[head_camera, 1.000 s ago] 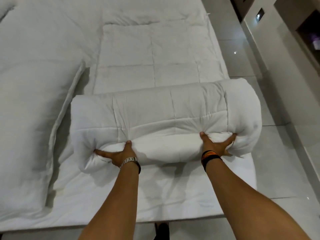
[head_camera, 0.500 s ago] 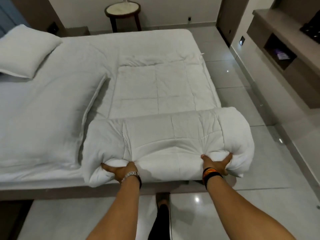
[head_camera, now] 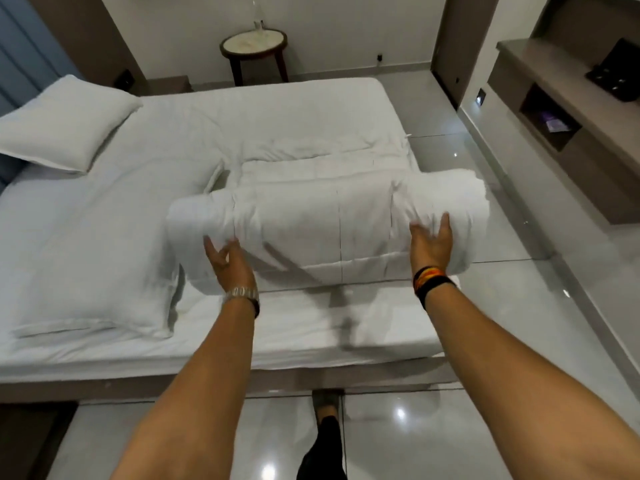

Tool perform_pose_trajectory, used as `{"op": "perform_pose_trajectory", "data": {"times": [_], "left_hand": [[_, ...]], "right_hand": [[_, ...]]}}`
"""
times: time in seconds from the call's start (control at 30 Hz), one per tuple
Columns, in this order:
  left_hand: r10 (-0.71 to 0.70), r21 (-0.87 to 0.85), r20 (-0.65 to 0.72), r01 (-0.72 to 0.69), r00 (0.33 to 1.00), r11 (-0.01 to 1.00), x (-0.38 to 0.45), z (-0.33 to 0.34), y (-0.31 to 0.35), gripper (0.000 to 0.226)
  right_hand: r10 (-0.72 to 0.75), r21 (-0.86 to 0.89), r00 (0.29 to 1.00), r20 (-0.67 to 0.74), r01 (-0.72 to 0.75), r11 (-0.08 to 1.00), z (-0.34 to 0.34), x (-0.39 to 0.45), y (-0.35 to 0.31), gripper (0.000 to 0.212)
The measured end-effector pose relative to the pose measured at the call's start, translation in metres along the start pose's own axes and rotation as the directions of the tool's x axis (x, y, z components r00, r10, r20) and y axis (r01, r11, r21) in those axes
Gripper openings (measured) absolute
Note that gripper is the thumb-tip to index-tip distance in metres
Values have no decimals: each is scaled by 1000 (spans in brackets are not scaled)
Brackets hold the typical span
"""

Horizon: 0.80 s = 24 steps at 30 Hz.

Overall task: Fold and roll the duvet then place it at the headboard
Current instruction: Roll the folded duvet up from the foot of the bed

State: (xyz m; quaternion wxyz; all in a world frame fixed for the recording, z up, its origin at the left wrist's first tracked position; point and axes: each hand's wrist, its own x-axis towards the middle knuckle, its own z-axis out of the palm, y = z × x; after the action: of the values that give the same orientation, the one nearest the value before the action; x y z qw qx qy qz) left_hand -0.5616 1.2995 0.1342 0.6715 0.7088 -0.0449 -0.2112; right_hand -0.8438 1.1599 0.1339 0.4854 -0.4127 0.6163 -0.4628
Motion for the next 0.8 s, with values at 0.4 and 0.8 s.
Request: {"op": "perform_pose_trajectory", "data": {"times": [0.4,0.8], "left_hand": [[-458,39,-325,496,827,867,171,154,-117,167],[-368,77,-370,423,853,903,223,189,-157,152]], "right_hand": [[380,-123,898,-224,-412,903,140,181,114,148],[266,-89,857,-442,-337,937,194,237,145,127]]}}
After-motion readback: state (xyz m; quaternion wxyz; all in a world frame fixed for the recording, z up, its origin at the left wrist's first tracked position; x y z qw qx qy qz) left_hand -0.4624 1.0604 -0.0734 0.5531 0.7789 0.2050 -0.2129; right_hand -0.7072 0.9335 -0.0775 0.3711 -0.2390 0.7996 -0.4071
